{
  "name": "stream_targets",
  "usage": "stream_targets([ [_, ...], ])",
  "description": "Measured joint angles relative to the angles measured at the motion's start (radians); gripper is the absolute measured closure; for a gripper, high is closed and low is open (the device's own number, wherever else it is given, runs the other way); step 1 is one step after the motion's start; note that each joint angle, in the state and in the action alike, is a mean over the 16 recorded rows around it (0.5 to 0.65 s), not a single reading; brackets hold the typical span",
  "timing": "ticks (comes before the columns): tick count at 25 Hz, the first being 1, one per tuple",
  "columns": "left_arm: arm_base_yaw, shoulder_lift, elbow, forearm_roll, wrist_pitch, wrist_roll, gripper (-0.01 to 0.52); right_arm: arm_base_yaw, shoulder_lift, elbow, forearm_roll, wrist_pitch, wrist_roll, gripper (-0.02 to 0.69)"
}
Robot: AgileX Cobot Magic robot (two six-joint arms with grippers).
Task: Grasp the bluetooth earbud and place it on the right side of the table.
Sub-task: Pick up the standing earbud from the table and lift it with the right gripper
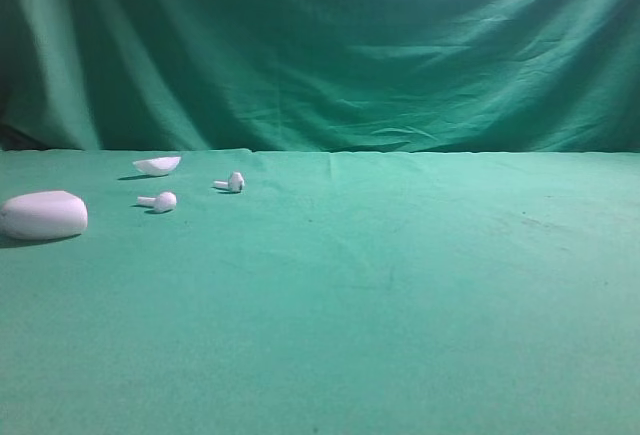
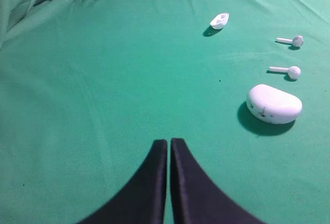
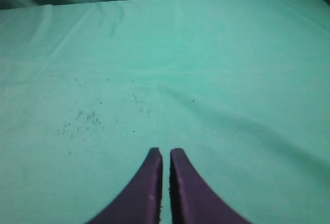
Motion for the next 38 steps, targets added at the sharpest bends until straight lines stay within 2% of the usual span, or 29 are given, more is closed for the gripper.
stream_targets([
  [19, 0.0, 0.0, 0.0, 0.0, 0.0, 0.0, 0.514, 0.0, 0.0, 0.0, -0.007, -0.008, 0.0, 0.603],
  [23, 0.0, 0.0, 0.0, 0.0, 0.0, 0.0, 0.514, 0.0, 0.0, 0.001, -0.017, -0.069, 0.0, 0.603],
  [31, 0.0, 0.0, 0.0, 0.0, 0.0, 0.0, 0.514, 0.0, 0.02, -0.029, -0.04, -0.311, -0.002, 0.603],
  [35, 0.0, 0.0, 0.0, 0.0, 0.0, 0.0, 0.514, 0.0, 0.099, -0.115, -0.047, -0.334, -0.018, 0.603],
  [38, 0.0, 0.0, 0.0, 0.0, 0.0, 0.0, 0.514, 0.0, 0.202, -0.207, -0.05, -0.291, -0.033, 0.603],
])
